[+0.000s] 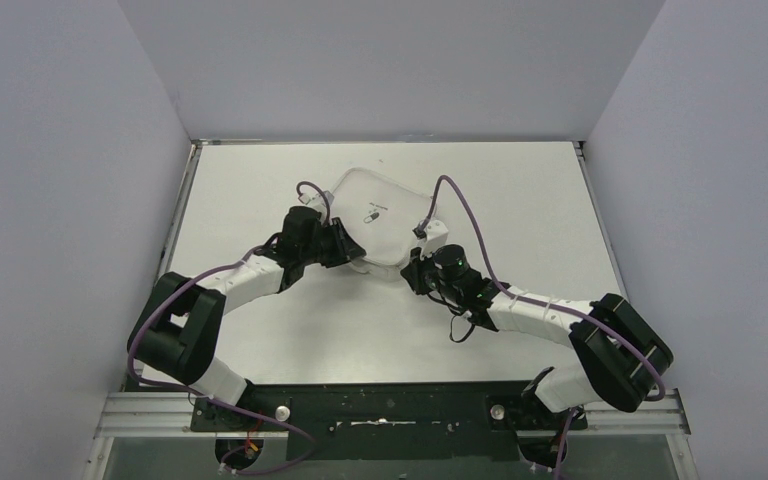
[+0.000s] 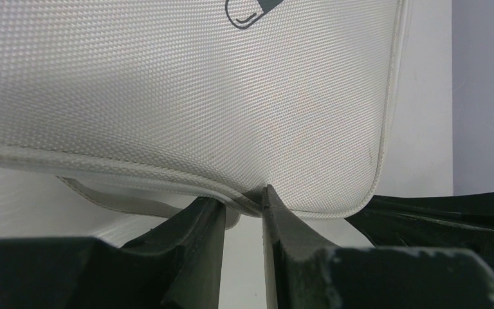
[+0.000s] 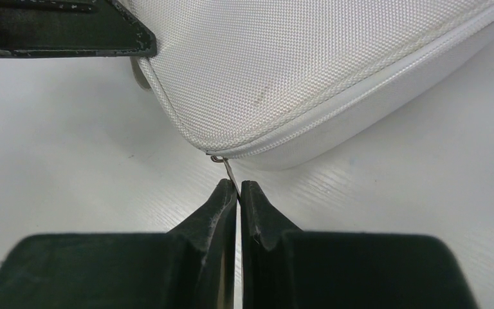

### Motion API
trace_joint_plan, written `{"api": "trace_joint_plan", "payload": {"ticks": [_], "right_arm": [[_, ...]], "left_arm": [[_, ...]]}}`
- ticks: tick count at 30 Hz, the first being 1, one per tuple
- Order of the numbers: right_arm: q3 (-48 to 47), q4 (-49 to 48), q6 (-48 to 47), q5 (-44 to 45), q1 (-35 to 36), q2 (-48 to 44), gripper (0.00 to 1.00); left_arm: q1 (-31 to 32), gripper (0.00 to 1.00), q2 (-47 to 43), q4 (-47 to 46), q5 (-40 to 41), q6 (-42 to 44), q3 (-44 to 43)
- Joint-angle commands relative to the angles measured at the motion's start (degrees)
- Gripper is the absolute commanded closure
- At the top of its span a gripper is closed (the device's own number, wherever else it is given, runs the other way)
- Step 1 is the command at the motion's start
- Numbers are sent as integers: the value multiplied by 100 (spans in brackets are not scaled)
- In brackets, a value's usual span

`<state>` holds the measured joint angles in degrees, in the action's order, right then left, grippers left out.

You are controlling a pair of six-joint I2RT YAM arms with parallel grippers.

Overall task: Organize the medicine kit
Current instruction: Zip the medicine box at the center of the board.

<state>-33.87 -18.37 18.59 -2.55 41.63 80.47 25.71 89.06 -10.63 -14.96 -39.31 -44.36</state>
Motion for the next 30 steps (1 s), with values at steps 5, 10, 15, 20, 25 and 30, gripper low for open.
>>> {"api": "trace_joint_plan", "payload": {"ticks": [5, 10, 15, 20, 25, 30], "right_arm": [[128, 435, -444, 1470, -636, -131, 100], [-98, 513, -562, 1523, -814, 26, 100], [15, 334, -480, 1269, -808, -45, 100], [88, -68, -513, 598, -627, -17, 100], [-83, -320, -595, 472, -118, 222, 100], [-331, -400, -388, 641, 551, 450, 100]], "left_arm": [[-296, 100, 55, 939, 487, 1263, -293], [-304, 100, 107, 1403, 452, 1534, -469], [-304, 100, 106, 1558, 548, 1566, -561], [-229, 82, -285, 1462, 460, 953, -683], [-114, 66, -810, 881, 307, 210, -448], [0, 60, -1230, 751, 591, -54, -219]]}}
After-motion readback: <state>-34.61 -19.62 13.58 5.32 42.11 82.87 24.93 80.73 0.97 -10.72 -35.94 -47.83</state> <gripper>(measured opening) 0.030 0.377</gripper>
